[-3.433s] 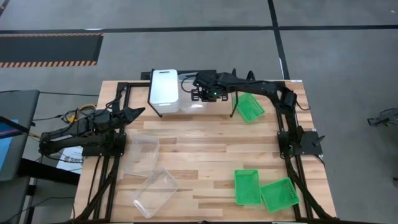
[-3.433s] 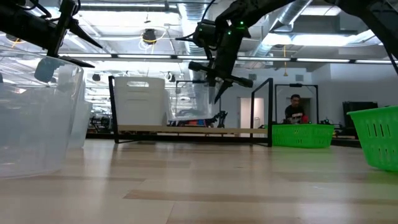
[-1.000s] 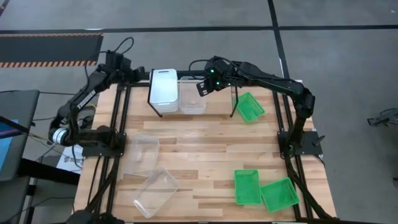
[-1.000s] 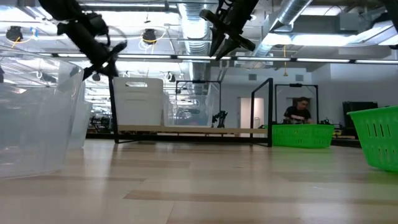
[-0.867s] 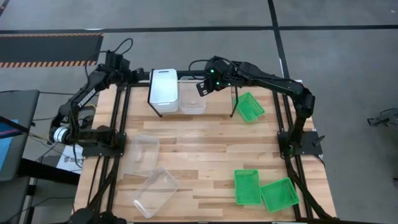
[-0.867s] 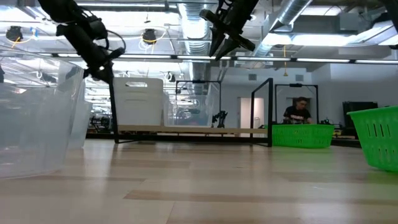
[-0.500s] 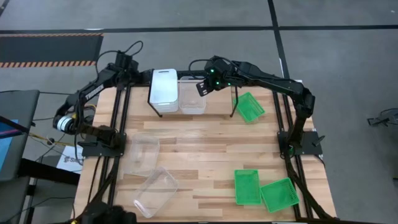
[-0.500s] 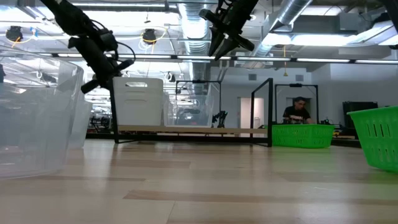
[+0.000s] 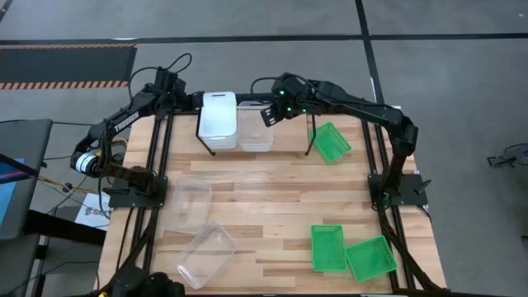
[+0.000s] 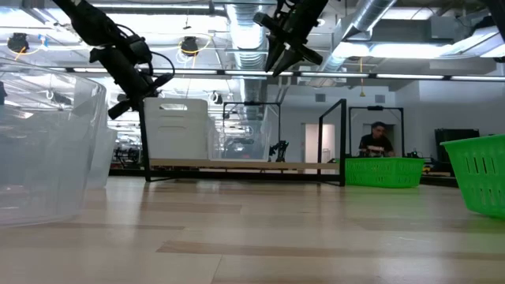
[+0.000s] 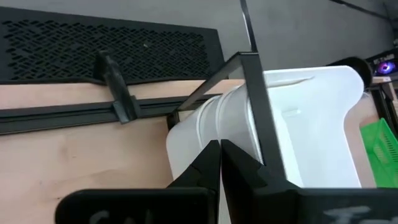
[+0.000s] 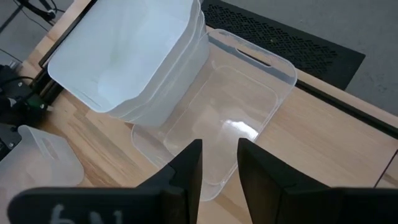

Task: Stack baskets on shelf by color
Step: Adjust the stacked white bins on the shelf, then stack the top transparent bin on top of the transparent bin on the shelf

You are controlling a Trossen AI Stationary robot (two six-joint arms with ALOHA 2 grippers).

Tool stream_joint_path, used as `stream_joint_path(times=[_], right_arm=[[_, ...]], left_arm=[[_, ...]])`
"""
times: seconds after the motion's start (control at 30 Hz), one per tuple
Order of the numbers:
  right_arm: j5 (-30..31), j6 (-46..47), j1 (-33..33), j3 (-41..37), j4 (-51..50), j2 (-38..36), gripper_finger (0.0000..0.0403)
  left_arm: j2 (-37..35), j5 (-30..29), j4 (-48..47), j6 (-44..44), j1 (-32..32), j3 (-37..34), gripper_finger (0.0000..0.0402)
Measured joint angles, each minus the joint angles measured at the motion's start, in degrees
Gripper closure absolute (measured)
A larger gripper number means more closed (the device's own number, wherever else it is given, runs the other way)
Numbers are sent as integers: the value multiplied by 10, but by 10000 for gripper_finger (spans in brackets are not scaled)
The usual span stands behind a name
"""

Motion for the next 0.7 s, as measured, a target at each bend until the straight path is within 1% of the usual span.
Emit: stream_joint_path(times=[0.13, 0.33, 0.53, 0.6, 0.7], right_arm=[[0, 0, -2, 0, 3, 0, 280], [0, 0, -2, 0, 3, 0, 280], [-4, 0, 4, 0, -3, 0, 280], [-25, 0, 9, 0, -13, 0, 280], [-74, 0, 24, 0, -18, 0, 280]], left_arm=[[0, -1, 13, -3, -9, 0, 401], [0, -11, -2, -2, -7, 0, 401], [-7, 28, -33, -3, 8, 0, 401], [-19, 25, -55, -2, 8, 0, 401], [-48, 13, -108, 3, 8, 0, 401]])
